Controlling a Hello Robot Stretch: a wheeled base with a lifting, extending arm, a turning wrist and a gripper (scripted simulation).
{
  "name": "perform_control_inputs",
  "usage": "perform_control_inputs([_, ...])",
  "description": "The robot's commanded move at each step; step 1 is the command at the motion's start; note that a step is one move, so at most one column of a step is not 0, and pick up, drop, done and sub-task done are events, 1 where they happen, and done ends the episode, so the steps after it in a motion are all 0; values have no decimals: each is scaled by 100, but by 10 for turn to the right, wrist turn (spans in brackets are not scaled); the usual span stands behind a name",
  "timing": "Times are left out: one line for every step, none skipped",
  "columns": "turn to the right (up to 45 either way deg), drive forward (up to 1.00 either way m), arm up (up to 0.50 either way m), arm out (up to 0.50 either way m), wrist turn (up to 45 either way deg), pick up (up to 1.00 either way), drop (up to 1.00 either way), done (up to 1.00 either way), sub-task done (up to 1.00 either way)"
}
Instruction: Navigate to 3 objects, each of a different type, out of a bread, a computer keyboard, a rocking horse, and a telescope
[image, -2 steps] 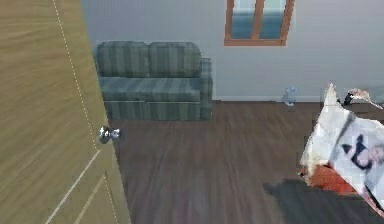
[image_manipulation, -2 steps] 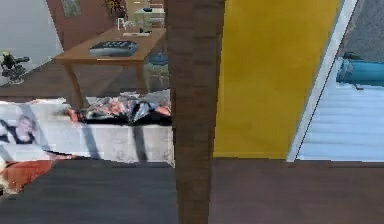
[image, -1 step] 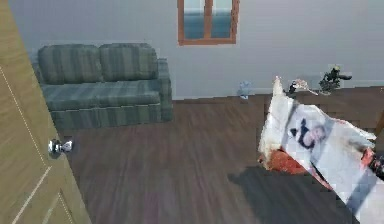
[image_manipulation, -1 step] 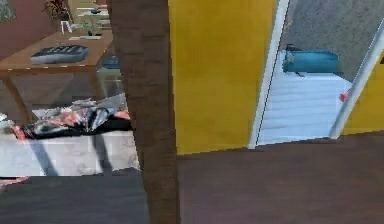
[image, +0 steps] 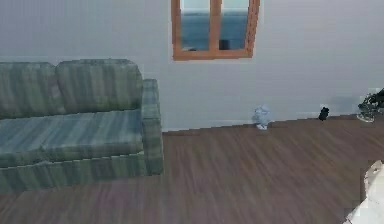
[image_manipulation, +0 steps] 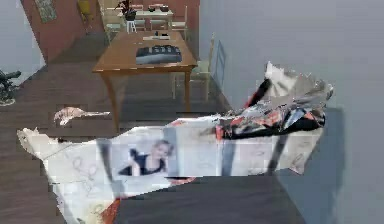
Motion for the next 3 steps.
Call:
perform_control_inputs([0,85,0,0,0,0,0,0,0])
perform_control_inputs([450,0,0,0,0,0,0,0,0])
perform_control_inputs([60,0,0,0,0,0,0,0,0])
